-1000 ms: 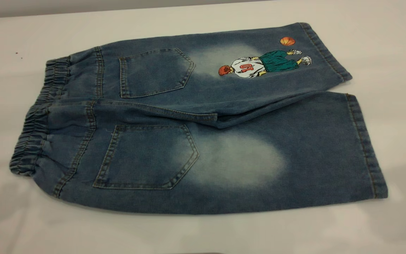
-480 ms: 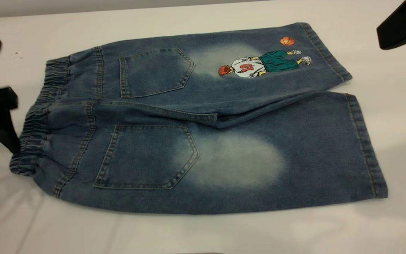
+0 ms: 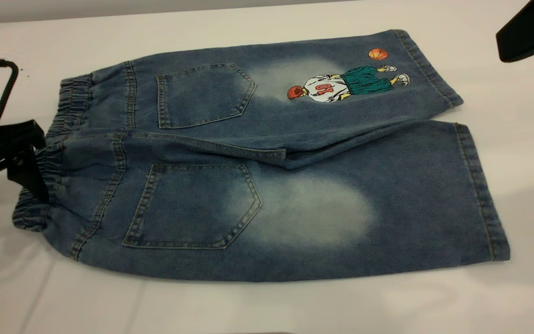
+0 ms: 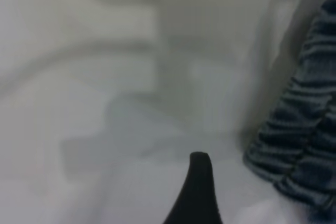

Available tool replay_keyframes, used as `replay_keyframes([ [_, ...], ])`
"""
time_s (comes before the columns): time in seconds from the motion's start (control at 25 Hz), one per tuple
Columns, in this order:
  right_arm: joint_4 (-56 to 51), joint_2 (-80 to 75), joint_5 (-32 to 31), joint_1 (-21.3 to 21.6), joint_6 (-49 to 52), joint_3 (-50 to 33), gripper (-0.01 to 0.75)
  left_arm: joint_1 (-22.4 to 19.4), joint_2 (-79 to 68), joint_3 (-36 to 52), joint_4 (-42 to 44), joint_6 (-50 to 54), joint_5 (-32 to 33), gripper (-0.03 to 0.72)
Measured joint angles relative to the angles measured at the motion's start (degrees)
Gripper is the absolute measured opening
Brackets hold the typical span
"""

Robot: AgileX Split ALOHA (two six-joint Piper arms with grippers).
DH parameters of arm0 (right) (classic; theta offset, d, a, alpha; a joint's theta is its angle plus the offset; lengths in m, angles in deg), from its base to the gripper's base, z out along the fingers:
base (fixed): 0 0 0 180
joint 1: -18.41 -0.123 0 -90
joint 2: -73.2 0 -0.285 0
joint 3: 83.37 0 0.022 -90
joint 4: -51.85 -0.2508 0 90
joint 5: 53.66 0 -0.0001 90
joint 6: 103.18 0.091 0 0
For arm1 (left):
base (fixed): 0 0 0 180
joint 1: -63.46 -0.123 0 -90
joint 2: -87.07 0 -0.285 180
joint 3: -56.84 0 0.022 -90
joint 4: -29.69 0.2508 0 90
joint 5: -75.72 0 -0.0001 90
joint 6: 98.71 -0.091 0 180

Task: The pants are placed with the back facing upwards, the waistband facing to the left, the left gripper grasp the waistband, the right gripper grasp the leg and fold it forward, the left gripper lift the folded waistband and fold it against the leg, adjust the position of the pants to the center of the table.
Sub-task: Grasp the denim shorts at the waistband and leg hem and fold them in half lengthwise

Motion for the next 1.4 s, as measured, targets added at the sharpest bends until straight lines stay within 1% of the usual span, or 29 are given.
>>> replay_keyframes([
  [0.24, 0.0, 0.0, 0.64, 0.0, 0.0, 0.0, 0.498, 0.0, -0.34, -0.05, -0.12, -0.06, -1.8, 0.587],
  [0.64, -0.06, 0.0, 1.23, 0.0, -0.01, 0.0, 0.498, 0.12, -4.13, -4.46, -0.25, -3.51, 0.96, 0.587],
  [0.92, -0.06, 0.0, 1.42, 0.0, -0.06, 0.0, 0.498, 4.24, -7.3, -6.85, -0.43, -5.73, 2.22, 0.587],
  [1.04, -0.06, 0.0, 1.42, 0.0, -0.06, 0.0, 0.498, 4.8, -8.13, -6.96, -0.43, -5.73, 2.35, 0.577],
  [1.12, -0.06, 0.0, 1.42, 0.0, -0.06, 0.0, 0.498, 4.8, -8.92, -7.14, -0.43, -5.73, 2.42, 0.553],
  [1.24, -0.06, -0.07, 1.47, 0.0, -0.06, 0.0, 0.498, 4.8, -9.69, -7.67, -0.26, -5.84, 3.02, 0.48],
  [1.32, -0.06, -0.07, 1.47, 0.0, -0.06, 0.0, 0.498, 4.8, -9.96, -7.84, -0.26, -5.84, 3.27, 0.381],
  [1.4, -0.06, -0.08, 1.41, 0.0, -0.06, 0.0, 0.498, 4.9, -10.0, -7.96, -0.32, -5.84, 3.21, 0.253],
])
